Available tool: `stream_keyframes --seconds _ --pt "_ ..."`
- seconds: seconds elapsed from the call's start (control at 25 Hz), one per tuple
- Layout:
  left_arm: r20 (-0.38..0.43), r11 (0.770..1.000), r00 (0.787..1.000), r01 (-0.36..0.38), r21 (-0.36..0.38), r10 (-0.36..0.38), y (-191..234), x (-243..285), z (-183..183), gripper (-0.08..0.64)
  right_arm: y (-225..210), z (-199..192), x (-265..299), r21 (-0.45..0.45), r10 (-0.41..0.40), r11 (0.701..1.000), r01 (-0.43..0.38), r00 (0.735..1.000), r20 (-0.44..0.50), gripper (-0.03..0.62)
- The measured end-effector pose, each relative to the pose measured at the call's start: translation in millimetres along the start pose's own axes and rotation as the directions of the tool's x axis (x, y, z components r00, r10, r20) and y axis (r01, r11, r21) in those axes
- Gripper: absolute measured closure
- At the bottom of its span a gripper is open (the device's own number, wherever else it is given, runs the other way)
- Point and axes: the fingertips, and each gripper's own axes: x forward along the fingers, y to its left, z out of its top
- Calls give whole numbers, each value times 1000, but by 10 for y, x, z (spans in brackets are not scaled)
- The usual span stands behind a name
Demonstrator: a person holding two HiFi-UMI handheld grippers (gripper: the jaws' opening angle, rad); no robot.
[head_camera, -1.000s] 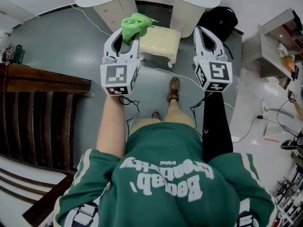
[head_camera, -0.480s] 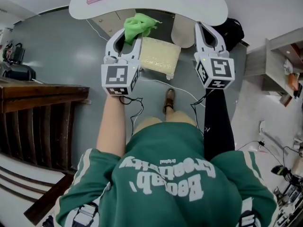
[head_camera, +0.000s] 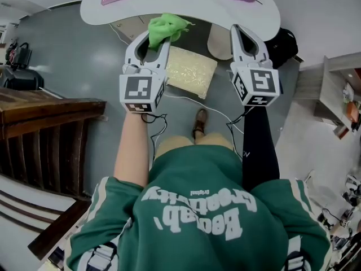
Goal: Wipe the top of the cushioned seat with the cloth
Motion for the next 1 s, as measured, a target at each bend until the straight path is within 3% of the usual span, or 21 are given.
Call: stream_keyframes --seconds 0.72,1.0 --pt "-28 996 996 87 -24 -88 -254 540 -148 413 -330 -381 168 49 -16 999 17 1000 -15 586" --pt "-50 982 981 188 -26 -189 -294 768 -559 413 -289 -690 193 -27 -121 993 119 989 -82 584"
